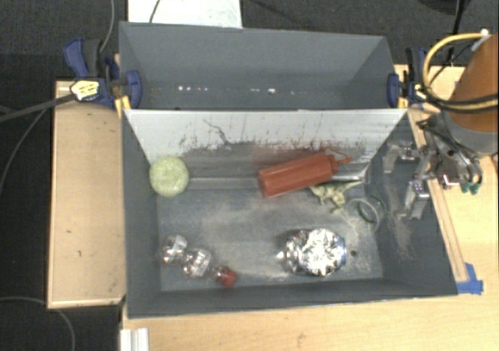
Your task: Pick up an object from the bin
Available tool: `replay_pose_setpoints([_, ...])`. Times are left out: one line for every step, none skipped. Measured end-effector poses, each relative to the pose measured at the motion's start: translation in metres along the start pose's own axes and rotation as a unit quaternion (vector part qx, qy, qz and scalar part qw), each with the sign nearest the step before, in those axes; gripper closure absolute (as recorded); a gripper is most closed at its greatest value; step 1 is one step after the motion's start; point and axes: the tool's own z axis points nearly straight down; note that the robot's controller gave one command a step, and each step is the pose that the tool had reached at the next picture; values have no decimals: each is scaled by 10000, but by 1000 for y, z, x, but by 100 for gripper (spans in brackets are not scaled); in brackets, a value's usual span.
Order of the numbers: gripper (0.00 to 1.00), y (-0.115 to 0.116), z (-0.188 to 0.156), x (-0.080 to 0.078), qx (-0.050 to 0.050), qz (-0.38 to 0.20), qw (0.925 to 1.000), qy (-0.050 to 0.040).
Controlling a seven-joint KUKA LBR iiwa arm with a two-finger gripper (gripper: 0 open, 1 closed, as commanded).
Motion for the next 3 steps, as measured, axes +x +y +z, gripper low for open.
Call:
replay_pose_setpoints([0, 1, -5, -1, 8, -17, 10000, -37])
replay_pose_setpoints([0, 7, 43, 1, 15, -42, 10000, -64])
replay_pose_setpoints([0, 17, 104, 5, 8, -68, 10000, -40])
